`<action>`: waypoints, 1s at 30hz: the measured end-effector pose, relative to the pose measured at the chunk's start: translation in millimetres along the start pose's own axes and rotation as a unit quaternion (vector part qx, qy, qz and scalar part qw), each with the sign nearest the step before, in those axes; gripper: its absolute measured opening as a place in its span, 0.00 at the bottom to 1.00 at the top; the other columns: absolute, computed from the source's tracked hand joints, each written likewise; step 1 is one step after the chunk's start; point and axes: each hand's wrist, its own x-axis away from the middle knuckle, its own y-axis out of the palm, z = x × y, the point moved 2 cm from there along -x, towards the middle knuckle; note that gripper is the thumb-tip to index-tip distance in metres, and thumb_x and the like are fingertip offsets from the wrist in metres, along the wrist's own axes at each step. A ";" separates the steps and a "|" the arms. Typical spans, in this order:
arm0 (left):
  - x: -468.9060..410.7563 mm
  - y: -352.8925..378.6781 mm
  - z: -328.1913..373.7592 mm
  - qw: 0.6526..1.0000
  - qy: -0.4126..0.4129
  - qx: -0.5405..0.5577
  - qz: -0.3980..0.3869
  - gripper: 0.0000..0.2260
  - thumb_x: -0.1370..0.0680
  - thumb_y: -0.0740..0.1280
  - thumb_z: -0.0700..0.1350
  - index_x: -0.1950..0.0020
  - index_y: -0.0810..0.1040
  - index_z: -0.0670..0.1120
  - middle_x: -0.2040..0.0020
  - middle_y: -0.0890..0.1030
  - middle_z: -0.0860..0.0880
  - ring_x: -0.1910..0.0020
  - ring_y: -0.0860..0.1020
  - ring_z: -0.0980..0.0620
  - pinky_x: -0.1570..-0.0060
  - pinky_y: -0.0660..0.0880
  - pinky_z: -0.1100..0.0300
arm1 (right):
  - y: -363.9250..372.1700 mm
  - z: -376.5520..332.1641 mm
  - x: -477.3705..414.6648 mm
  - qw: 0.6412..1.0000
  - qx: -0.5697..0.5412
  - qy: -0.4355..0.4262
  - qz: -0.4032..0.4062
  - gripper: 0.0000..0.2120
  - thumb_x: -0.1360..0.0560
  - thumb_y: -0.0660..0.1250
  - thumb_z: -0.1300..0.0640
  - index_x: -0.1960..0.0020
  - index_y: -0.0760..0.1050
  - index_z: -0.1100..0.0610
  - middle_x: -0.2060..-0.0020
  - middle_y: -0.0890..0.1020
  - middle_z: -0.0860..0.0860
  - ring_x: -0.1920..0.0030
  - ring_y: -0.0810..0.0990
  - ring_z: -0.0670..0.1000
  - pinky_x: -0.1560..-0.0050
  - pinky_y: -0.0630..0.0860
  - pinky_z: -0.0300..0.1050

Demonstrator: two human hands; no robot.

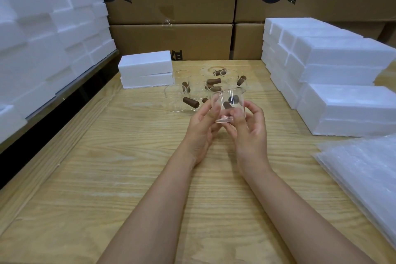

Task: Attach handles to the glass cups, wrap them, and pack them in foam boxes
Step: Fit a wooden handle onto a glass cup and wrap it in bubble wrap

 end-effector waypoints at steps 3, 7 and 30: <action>0.6 -0.2 0.1 1.000 -0.015 -0.005 -0.025 0.37 0.35 0.77 0.58 0.28 0.67 0.54 0.37 0.79 0.42 0.41 0.78 0.47 0.39 0.72 0.52 | -0.7 2.4 -2.1 0.997 -0.048 0.056 0.007 0.12 0.23 0.64 0.49 0.42 0.72 0.51 0.47 0.80 0.53 0.52 0.82 0.50 0.48 0.79 0.45; -0.3 -1.7 -2.6 0.999 -0.010 0.018 -0.039 0.27 0.27 0.65 0.44 0.28 0.65 0.54 0.40 0.80 0.44 0.45 0.81 0.54 0.43 0.76 0.57 | 0.6 4.9 -2.8 0.983 -0.128 0.132 0.010 0.16 0.19 0.57 0.52 0.36 0.71 0.58 0.36 0.76 0.57 0.49 0.77 0.58 0.53 0.80 0.47; 1.3 1.0 0.5 0.999 0.036 -0.004 -0.002 0.44 0.40 0.81 0.50 0.28 0.65 0.58 0.42 0.82 0.44 0.37 0.77 0.49 0.42 0.75 0.61 | -6.2 -2.4 -8.7 0.991 -0.109 0.079 0.017 0.21 0.32 0.68 0.45 0.42 0.71 0.51 0.53 0.79 0.54 0.51 0.81 0.52 0.46 0.78 0.44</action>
